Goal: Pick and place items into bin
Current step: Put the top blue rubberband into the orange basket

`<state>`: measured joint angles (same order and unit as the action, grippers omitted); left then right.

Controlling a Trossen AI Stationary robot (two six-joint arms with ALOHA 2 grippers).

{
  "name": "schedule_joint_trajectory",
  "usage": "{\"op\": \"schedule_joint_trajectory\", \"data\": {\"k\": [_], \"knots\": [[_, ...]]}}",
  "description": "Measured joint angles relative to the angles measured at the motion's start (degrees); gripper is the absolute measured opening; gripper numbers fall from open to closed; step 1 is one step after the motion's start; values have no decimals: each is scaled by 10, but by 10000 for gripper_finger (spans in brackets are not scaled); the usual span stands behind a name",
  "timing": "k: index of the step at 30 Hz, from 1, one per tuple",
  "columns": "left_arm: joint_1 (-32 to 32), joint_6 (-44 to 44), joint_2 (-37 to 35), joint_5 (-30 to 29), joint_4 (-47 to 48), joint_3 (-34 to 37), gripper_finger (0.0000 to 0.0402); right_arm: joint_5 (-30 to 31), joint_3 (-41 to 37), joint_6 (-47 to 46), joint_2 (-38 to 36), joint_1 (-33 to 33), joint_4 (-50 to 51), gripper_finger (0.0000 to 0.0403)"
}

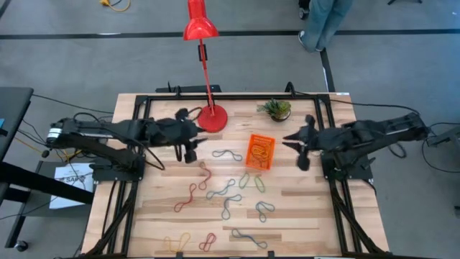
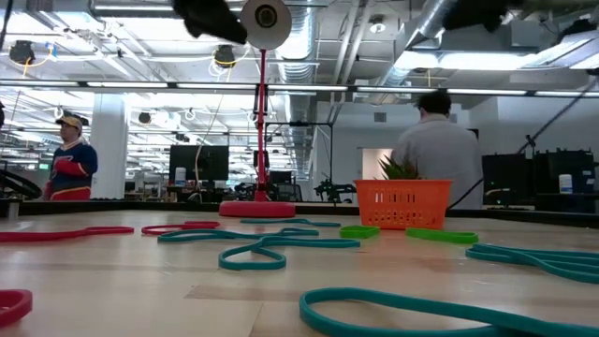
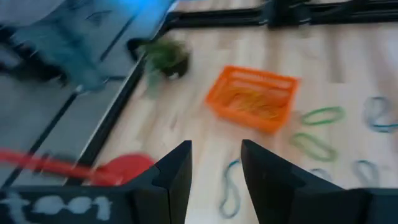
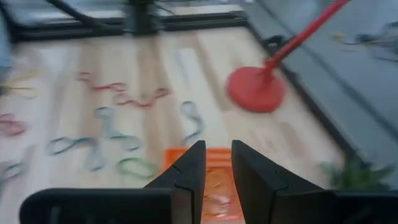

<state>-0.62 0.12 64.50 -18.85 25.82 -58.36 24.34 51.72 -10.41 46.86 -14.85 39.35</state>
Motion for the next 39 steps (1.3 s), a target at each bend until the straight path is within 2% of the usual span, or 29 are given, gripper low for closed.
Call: {"op": "schedule_joint_trajectory", "data": {"k": [3,6,8,10,12,17,22,24,27,31,39], "knots": [[7,26,3,12,-32,52,130,-25,-95,0,-63,-1,-72,70],[14,23,38,44,-169,125,130,-28,-213,8,-106,0,-185,70],[23,10,77,92,-267,161,130,-33,-274,9,-121,2,-253,70],[35,-12,118,144,-313,170,130,-34,-318,5,-132,5,-299,70],[46,-30,160,166,-344,167,130,-35,-343,-1,-137,11,-342,70],[90,-51,276,178,-361,114,130,-34,-350,2,-140,15,-381,70],[125,-45,383,272,-343,60,130,-33,-350,4,-139,15,-390,70],[134,-45,409,280,-316,37,130,-33,-350,4,-140,15,-385,70],[145,-45,435,260,-273,15,130,-33,-350,5,-140,15,-385,70],[150,-51,450,262,-268,-1,130,-33,-350,14,-140,15,-378,70],[129,-71,453,224,-218,-1,130,-33,-351,14,-139,15,-362,70]]}}
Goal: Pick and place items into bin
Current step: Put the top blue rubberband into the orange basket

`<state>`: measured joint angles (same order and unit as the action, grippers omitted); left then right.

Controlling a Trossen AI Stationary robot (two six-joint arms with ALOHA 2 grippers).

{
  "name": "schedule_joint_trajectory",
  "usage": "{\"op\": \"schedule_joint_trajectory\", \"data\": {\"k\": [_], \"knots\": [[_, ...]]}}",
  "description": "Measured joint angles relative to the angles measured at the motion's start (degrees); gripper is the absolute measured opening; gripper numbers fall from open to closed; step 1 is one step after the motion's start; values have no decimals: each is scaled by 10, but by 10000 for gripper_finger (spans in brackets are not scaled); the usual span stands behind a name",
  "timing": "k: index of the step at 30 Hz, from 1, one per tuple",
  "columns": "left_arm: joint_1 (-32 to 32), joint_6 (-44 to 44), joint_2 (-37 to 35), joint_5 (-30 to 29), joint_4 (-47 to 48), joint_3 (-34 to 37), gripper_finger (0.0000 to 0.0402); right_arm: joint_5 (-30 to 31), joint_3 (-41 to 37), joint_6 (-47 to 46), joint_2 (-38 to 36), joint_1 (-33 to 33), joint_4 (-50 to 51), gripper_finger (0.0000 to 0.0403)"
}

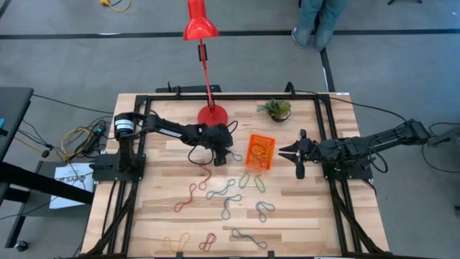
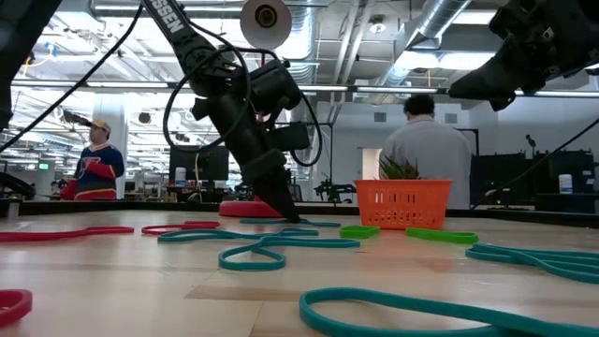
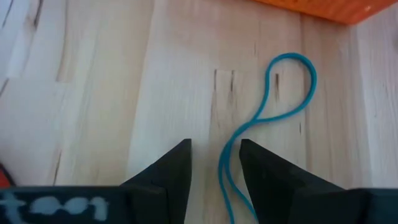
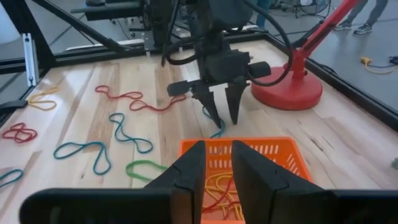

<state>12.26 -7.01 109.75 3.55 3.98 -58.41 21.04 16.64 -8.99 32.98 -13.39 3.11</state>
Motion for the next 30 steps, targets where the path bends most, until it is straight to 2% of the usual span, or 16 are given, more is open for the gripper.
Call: {"op": "schedule_joint_trajectory", "data": {"k": [3,5,9,11,19,26,30], "knots": [[-8,-1,0,-6,2,0,124,0,0,-1,0,0,0,70],[-11,1,0,-3,1,0,106,0,0,-8,0,0,-1,70],[-9,53,0,51,1,1,32,0,0,-10,0,0,-1,70],[-9,107,3,52,-1,1,10,0,0,-11,0,0,-2,70],[-10,164,-14,48,-3,-17,1,0,0,-11,0,0,-2,70],[-16,123,-67,35,28,-105,0,0,0,-11,0,0,-2,70],[-23,99,-70,70,29,-172,0,0,0,-11,0,0,-1,70]]}}
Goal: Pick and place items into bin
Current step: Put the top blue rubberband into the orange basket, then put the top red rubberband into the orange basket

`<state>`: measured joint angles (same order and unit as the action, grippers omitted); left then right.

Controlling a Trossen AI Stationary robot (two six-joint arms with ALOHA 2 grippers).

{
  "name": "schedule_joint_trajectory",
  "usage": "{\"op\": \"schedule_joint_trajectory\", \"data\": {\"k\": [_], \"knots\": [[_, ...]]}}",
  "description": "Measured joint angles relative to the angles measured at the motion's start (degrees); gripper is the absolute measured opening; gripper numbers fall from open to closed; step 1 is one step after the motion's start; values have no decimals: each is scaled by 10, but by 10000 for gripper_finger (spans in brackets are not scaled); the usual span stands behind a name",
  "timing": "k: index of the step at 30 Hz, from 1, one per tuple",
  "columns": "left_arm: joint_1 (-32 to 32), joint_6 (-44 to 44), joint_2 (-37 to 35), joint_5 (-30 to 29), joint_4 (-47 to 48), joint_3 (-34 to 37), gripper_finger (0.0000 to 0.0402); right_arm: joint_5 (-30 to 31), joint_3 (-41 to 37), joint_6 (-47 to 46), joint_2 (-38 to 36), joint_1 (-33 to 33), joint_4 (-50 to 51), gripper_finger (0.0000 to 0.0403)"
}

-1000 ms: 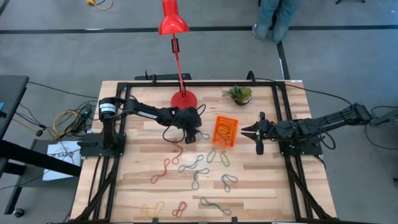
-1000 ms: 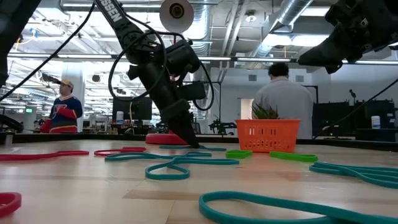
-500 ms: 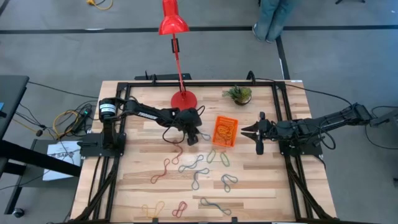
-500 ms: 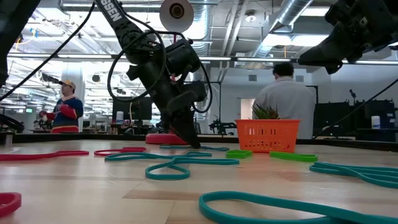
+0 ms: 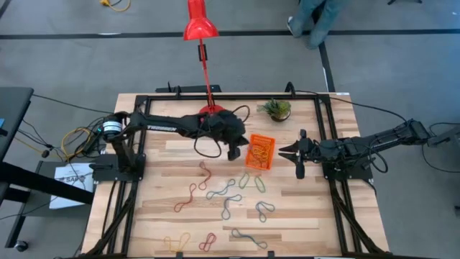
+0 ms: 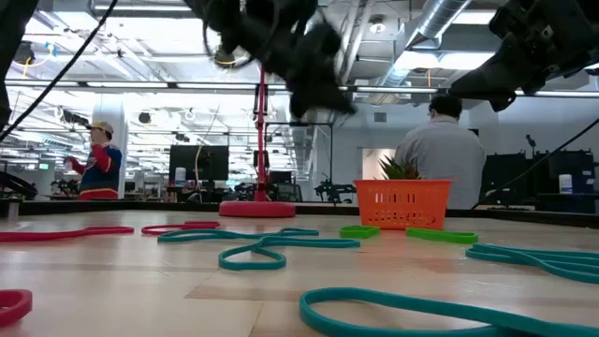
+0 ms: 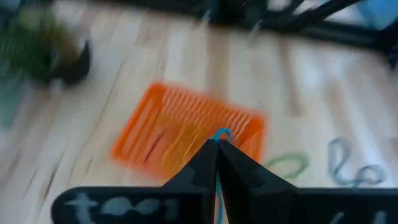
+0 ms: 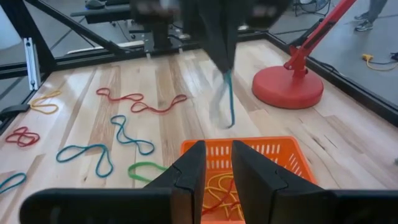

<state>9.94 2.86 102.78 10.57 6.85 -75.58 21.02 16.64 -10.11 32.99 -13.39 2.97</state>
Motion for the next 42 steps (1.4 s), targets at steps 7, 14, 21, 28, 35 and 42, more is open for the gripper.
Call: {"op": "schedule_joint_trajectory", "data": {"k": [7,14,21,28,35,42], "knots": [[-7,-34,59,6,-1,-71,0,0,0,0,0,0,0,70],[-7,-9,124,-19,-15,-75,0,0,0,0,0,0,6,70],[-7,-23,146,-20,-37,-77,3,0,0,0,0,0,15,70],[-7,-36,146,-23,-43,-76,39,0,0,0,0,0,14,70],[-9,-35,146,-23,-44,-76,82,0,0,0,0,0,13,70],[-9,-23,145,-20,-44,-76,88,0,0,0,0,0,14,70]]}}
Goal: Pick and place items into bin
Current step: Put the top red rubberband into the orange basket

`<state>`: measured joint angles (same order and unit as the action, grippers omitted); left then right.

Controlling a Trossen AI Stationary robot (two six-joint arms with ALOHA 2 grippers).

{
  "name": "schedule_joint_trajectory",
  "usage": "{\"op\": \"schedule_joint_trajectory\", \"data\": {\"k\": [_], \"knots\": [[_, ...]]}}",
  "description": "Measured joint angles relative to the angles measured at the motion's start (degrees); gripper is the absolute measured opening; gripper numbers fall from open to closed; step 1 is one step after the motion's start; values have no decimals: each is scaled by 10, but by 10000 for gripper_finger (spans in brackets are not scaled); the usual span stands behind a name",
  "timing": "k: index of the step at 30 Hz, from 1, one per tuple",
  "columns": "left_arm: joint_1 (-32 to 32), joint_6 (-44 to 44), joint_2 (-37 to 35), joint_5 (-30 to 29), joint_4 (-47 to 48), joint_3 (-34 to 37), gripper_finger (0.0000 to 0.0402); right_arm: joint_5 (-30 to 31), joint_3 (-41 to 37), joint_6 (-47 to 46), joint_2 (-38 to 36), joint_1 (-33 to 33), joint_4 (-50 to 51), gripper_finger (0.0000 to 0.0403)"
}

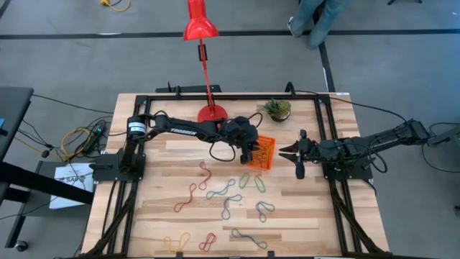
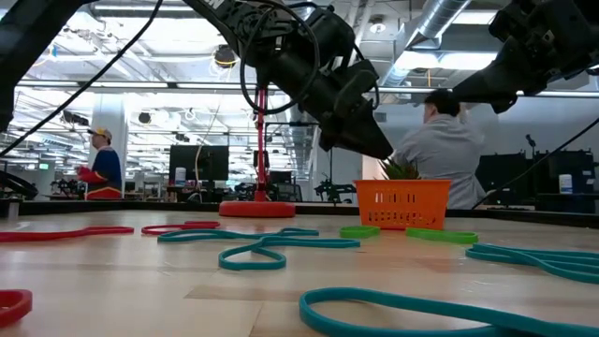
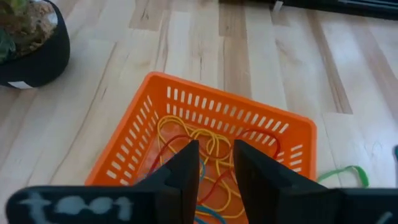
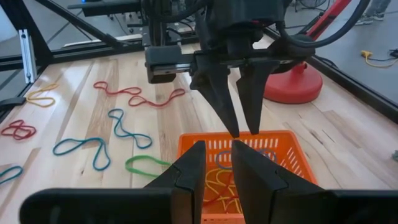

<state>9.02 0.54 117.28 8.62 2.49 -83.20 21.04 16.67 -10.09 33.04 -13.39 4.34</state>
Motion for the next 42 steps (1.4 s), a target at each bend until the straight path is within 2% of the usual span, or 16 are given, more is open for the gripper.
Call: {"op": "schedule_joint_trajectory", "data": {"k": [4,9,12,15,18,22,25,28,31,36,39,42], "knots": [[1,-11,-14,14,73,-24,87,0,0,0,0,0,0,70],[-3,-31,-40,7,270,-89,86,0,0,0,0,0,2,70],[-13,-41,-64,-38,373,-118,86,0,0,0,0,0,4,70],[-26,-52,-106,-121,459,-133,86,0,0,0,0,0,4,70],[-42,-18,-154,-181,532,-132,86,0,0,0,0,0,4,70],[-80,45,-228,-216,586,-105,86,0,0,0,0,0,4,70],[-121,92,-275,-251,574,-41,86,0,0,0,0,0,4,70],[-166,156,-311,-284,541,54,86,0,0,0,0,0,4,70],[-205,245,-326,-303,439,160,86,0,0,0,0,0,4,70],[-253,346,-315,-290,231,304,86,0,0,0,0,0,4,70],[-270,383,-298,-307,146,357,86,0,0,0,0,0,1,70],[-284,405,-279,-345,88,381,86,0,0,0,0,0,0,70]]}}
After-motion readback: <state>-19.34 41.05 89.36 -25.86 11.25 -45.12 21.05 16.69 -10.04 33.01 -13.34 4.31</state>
